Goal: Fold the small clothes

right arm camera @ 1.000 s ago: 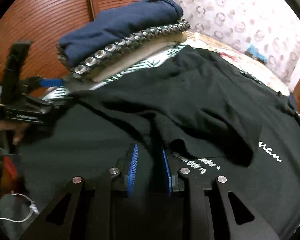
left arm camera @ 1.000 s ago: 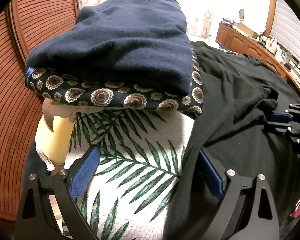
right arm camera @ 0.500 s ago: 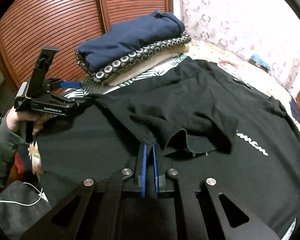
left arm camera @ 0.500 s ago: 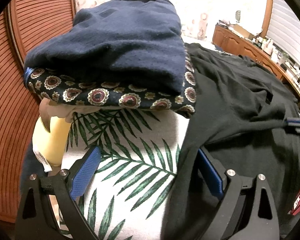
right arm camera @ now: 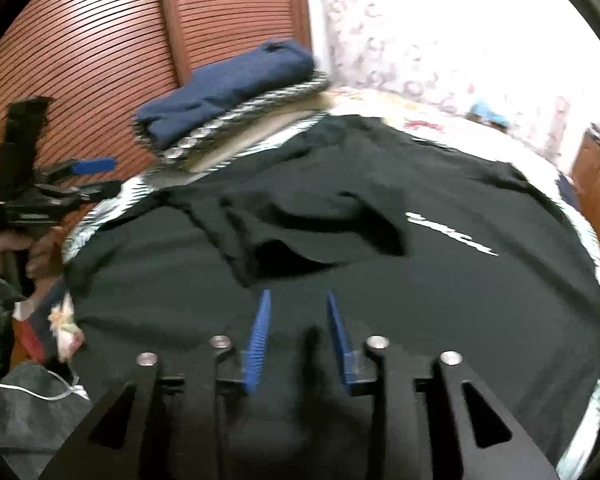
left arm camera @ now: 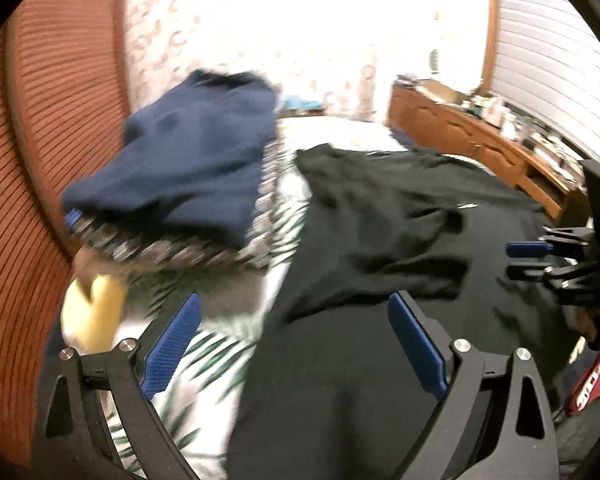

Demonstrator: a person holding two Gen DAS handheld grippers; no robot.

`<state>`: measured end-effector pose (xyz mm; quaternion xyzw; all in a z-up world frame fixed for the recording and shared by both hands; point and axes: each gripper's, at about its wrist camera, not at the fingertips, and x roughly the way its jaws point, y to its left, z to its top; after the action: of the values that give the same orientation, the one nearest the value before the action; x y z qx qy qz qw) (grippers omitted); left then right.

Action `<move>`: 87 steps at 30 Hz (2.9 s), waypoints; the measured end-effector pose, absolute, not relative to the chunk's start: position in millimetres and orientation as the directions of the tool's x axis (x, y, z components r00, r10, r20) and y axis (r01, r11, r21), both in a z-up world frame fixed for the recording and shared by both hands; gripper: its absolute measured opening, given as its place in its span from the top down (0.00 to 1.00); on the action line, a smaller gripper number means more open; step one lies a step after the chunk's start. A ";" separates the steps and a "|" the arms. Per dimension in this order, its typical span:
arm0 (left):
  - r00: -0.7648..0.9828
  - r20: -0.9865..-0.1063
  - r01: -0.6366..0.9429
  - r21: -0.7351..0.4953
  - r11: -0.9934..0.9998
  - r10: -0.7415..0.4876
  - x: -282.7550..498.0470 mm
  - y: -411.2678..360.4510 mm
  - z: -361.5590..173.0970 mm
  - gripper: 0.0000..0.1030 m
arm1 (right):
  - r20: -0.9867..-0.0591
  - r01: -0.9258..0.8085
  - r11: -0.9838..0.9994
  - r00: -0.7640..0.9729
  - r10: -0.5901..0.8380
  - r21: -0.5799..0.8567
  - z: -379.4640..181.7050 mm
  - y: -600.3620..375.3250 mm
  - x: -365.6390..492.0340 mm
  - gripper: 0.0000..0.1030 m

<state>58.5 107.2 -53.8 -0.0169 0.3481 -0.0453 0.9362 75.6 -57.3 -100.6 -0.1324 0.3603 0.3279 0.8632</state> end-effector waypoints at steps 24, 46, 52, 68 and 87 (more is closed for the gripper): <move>0.583 -0.784 0.312 -0.024 0.950 -0.211 181.5 -32.6 -95.2 0.08 | -0.732 -0.409 0.910 0.639 0.235 -0.064 -121.3 -159.0 72.8 0.25; 0.546 -0.816 0.330 -0.001 0.944 -0.192 190.1 -44.8 -105.3 0.00 | -0.645 -0.150 0.989 0.755 0.120 0.009 -76.1 -299.1 87.7 0.20; 0.545 -0.816 0.334 -0.001 0.943 -0.193 190.0 -43.0 -105.5 0.00 | -0.706 -0.086 0.992 0.696 0.129 0.096 -88.3 -340.7 137.5 0.25; 0.572 -0.797 0.314 -0.007 0.949 -0.194 183.0 -40.1 -97.4 0.00 | -0.718 -0.115 0.965 0.649 0.254 0.237 -88.5 -366.9 202.9 0.88; 0.682 -0.682 0.285 -0.083 0.955 -0.263 146.3 -30.3 -57.1 0.00 | -0.672 -0.539 0.827 0.673 0.308 -0.160 -75.4 -214.3 120.9 0.89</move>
<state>146.3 -30.3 -57.1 0.0148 0.3697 -0.1493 0.9169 120.9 -214.3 -75.4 -0.1755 0.3284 0.2358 0.8976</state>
